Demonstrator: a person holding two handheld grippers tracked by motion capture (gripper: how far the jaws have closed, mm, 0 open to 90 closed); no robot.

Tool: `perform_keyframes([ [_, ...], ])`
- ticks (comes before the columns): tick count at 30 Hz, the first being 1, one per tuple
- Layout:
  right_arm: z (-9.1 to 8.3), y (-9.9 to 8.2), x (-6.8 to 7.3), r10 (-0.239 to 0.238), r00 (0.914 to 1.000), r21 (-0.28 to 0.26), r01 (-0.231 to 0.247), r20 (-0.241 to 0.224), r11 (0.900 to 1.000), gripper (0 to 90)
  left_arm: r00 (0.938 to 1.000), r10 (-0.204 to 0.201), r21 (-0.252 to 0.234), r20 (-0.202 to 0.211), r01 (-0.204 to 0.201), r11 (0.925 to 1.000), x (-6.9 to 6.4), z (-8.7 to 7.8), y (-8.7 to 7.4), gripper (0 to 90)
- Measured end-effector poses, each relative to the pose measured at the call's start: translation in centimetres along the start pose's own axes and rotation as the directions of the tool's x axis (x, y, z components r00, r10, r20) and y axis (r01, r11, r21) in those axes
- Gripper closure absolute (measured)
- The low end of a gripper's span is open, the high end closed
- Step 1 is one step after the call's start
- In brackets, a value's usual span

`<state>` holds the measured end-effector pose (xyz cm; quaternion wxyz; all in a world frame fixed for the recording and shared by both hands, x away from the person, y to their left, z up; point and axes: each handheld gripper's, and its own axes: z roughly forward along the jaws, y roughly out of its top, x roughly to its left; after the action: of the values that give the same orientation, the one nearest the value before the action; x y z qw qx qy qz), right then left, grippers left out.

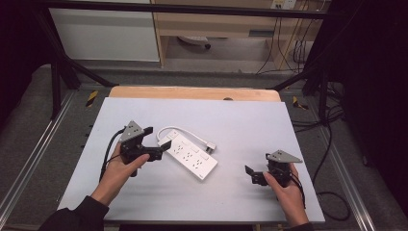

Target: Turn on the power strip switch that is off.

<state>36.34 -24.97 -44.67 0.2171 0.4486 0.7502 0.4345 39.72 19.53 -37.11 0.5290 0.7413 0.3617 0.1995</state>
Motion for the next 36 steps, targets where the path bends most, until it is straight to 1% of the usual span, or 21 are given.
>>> perform_keyframes([
  [2, 0.0, 0.0, 0.0, 0.0, 1.0, 0.0, 0.0, -0.001, 1.0, 2.5, 1.0, 0.003, 0.004, -0.002, -0.003, 1.0, -0.1, 0.4, 0.0, 9.9],
  [6, 0.0, 0.0, 0.0, 0.003, 1.0, 0.0, -0.003, -0.003, 1.0, 2.5, 1.0, -0.007, 0.005, 0.001, 0.007, 1.0, 0.0, 1.3, 0.1, 9.9],
  [7, 0.0, 0.0, 0.1, 0.005, 1.0, 0.004, -0.005, -0.005, 1.0, 2.6, 1.0, -0.007, 0.005, 0.001, 0.007, 1.0, 0.0, 1.3, 0.1, 10.0],
  [9, 0.1, 0.0, 0.0, 0.001, 1.0, 0.006, -0.001, -0.002, 1.0, 2.5, 1.0, 0.0, 0.014, -0.007, 0.0, 0.9999, 0.0, 1.9, 0.2, 10.4],
  [13, 0.0, 0.0, 0.1, 0.006, 1.0, 0.001, -0.006, -0.003, 1.0, 2.6, 0.9998, 0.009, 0.021, -0.015, -0.009, 0.9997, -0.1, 2.4, 0.2, 10.7],
  [16, 0.0, 0.0, 0.0, 0.002, 1.0, 0.002, -0.002, -0.003, 1.0, 2.6, 0.9998, 0.011, 0.023, -0.014, -0.011, 0.9997, -0.1, 2.9, 0.3, 11.0],
  [20, 0.0, 0.0, 0.1, 0.002, 1.0, 0.0, -0.002, -0.006, 1.0, 2.6, 0.9995, 0.023, 0.043, -0.02, -0.022, 0.9988, -0.2, 3.5, 0.2, 11.0],
  [26, 0.0, 0.0, 0.1, -0.004, 1.0, -0.003, 0.004, -0.006, 1.0, 2.6, 0.9993, 0.029, 0.057, -0.024, -0.027, 0.998, -0.2, 3.9, 0.2, 11.0],
  [28, 0.0, 0.0, 0.1, -0.002, 1.0, -0.002, 0.002, -0.007, 1.0, 2.6, 0.9993, 0.024, 0.058, -0.027, -0.022, 0.9981, -0.2, 4.1, 0.1, 11.1],
  [30, 0.0, 0.0, 0.1, -0.002, 1.0, -0.003, 0.002, -0.007, 1.0, 2.6, 0.9992, 0.031, 0.067, -0.025, -0.029, 0.9974, -0.2, 4.3, 0.1, 11.1],
  [33, 0.0, 0.0, 0.1, -0.004, 0.9999, -0.001, 0.004, -0.01, 1.0, 2.6, 0.9993, 0.027, 0.065, -0.026, -0.026, 0.9976, -0.2, 4.5, 0.1, 11.2],
  [36, 0.0, 0.0, 0.1, -0.002, 1.0, -0.003, 0.002, -0.009, 1.0, 2.6, 0.9989, 0.035, 0.068, -0.03, -0.033, 0.9971, -0.3, 4.7, 0.1, 11.2],
])
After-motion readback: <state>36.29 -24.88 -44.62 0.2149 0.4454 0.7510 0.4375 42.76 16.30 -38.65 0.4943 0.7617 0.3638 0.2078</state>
